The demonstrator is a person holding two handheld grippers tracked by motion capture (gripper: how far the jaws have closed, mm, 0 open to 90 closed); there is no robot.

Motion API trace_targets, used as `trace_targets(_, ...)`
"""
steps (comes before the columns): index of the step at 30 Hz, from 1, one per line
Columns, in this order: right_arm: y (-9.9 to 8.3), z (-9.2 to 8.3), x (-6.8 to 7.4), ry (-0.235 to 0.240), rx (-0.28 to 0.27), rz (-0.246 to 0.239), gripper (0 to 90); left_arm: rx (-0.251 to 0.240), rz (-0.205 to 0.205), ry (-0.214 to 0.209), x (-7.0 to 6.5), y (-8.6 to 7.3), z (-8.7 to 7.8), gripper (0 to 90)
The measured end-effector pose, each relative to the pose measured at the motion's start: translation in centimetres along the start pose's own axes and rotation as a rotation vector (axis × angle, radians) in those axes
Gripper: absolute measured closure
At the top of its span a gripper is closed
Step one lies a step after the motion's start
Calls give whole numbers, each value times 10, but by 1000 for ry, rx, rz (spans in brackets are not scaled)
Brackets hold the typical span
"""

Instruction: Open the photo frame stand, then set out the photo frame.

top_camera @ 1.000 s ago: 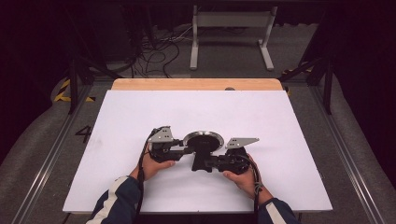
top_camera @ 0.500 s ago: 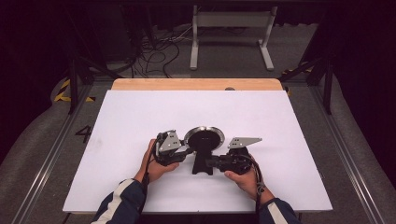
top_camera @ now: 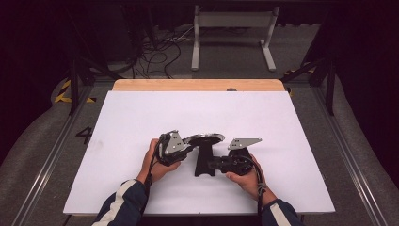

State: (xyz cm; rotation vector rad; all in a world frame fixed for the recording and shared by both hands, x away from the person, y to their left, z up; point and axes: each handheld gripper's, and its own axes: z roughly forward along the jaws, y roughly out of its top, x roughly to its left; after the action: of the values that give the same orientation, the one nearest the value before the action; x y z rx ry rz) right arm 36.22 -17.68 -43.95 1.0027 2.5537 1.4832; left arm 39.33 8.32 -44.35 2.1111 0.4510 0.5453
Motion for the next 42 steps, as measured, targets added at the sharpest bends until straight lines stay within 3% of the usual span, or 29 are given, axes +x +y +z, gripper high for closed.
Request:
trace_targets(5, -1, 1, 0, -31, 11, -5, 748, 3, 9, 15, -1, 1, 2, 704)
trace_targets(8, 0, -1, 0, -42, 15, -13, 751, -5, -30, -4, 0, -1, 1, 701)
trace_targets(11, 0, -8, -3, -78, 11, -13, 706, -5, -52, -50, 3, -3, -8, 647)
trace_targets(16, -2, -19, -1, -125, 6, -35, 700, 4, -20, -48, 0, -7, -27, 593)
trace_targets(17, -3, -24, 3, -142, 7, -60, 700, 7, -24, -50, -1, -10, -31, 581)
trace_targets(20, -5, -27, 6, -159, 15, -80, 700, 29, -23, -40, -2, -20, -42, 548)
trace_targets(22, -8, -30, 9, -175, 15, -100, 731, 46, -42, -53, -5, -34, -51, 521)
trace_targets(26, -9, -36, 13, -211, 2, -118, 823, 71, -35, -43, -7, -42, -58, 468)
trace_targets(30, -8, -41, 21, -226, -42, -132, 900, 42, -81, -29, -3, -46, -70, 416)
trace_targets(36, -8, -30, 29, -272, -40, -133, 900, 29, -104, -13, 3, -45, -73, 352)
trace_targets(42, -6, -15, 44, -273, -47, -175, 900, 13, -117, -11, 7, -42, -67, 329)
